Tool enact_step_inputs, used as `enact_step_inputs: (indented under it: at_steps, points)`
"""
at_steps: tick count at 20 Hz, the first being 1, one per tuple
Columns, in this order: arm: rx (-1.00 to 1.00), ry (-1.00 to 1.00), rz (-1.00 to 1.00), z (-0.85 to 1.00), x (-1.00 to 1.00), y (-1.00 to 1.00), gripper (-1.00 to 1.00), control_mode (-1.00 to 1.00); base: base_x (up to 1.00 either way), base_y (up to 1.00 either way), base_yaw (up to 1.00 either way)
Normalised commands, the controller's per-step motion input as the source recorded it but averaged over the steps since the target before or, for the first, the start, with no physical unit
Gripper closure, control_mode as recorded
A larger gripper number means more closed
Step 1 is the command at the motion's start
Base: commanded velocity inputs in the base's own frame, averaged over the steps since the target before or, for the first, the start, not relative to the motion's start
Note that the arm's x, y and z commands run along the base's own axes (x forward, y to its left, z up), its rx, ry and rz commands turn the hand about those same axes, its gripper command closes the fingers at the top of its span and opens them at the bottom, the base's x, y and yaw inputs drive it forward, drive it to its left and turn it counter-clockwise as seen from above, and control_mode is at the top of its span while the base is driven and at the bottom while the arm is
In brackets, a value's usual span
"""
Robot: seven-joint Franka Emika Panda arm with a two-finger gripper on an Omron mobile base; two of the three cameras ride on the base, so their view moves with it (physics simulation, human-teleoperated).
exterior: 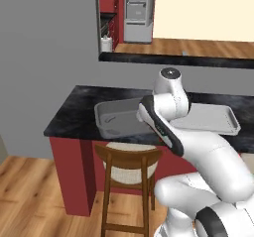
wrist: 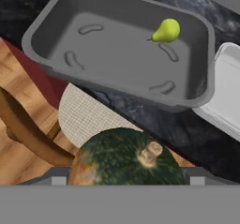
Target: Place the cold items (pear and squash) from the fridge in one tupperware on the dining counter. Place the warm items (kebab skewer and hot dog) in the stove area in another tupperware.
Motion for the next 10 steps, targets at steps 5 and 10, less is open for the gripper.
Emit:
enact_step_inputs:
  at_steps: [5,10]
  points:
    - [0.03,0.05,0.03,-0.27,1.00,0.02,1.00,-1.00,0.00,0.00,0.00]
    - [0.00,0.11,0.03,-0.45,1.00,0.09,1.00,-1.00,0.00,0.00,0.00]
